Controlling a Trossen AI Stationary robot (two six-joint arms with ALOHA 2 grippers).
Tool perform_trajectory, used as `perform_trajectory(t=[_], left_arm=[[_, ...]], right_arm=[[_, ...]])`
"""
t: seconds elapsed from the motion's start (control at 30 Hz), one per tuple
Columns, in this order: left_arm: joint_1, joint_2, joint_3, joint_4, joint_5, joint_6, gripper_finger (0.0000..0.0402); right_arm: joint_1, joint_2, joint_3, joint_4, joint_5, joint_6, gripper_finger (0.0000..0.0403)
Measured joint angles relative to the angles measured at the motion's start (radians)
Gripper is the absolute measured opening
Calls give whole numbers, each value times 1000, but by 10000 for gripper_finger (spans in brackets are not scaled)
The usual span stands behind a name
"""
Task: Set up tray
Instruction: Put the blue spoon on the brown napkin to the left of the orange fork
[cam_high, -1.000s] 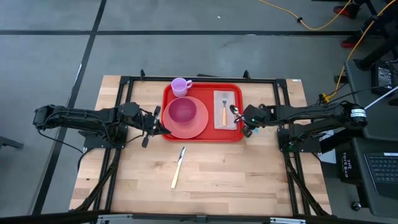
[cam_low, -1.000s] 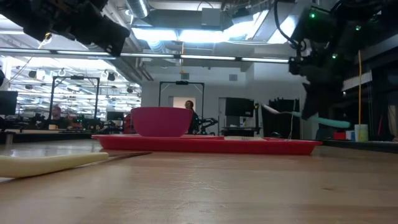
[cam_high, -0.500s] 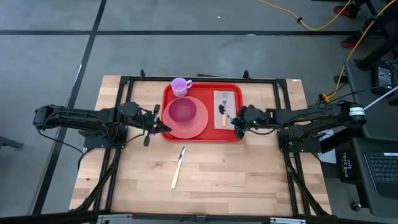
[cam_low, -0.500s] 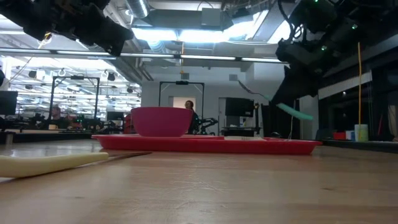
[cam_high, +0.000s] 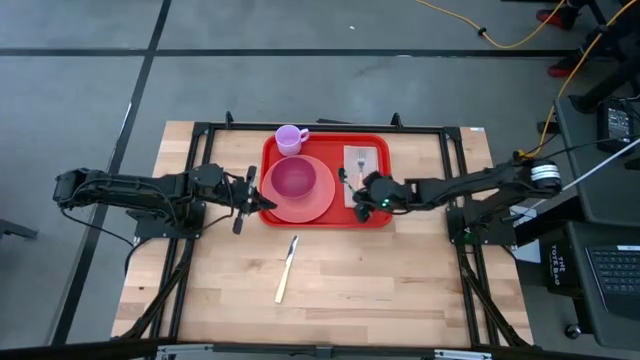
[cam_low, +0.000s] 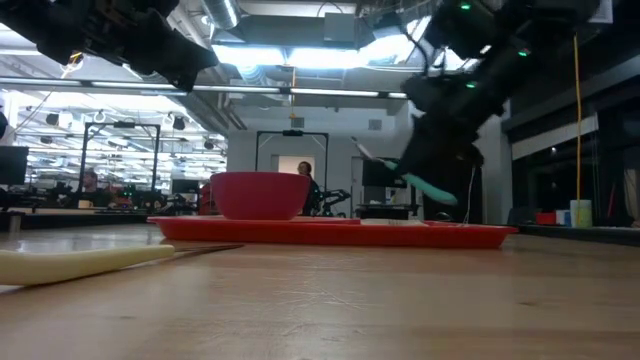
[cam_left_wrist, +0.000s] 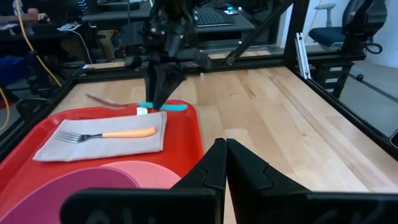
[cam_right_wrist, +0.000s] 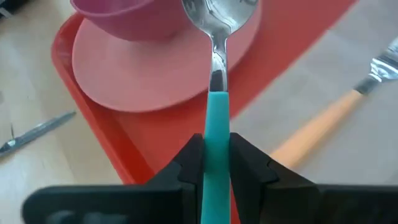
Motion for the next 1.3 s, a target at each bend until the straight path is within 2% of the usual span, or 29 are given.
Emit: perform_trajectory(t=[0.1,0.17,0.33,0.47,0.67,0.9,1.13,1.3], left_arm=[[0,0,0,-3,0,0,4],[0,0,0,-6,0,0,4],[0,0,0,-4,1,0,4],[0,0,0,1,1,0,4],[0,0,0,1,1,0,4],[0,0,0,-4,2,0,4],[0,0,0,-8,2,0,4],[0,0,0,-8,2,0,4]], right_arm=[[0,70,86,-9,14,0,57],[0,106,156,-54,64,34,57],[0,175,334,-354,189,196,57],[0,218,426,-453,220,286,57],[-15,261,507,-517,195,371,57],[-97,296,568,-616,26,475,57],[-172,308,583,-652,3,545,57],[-184,314,583,-651,-1,561,57]])
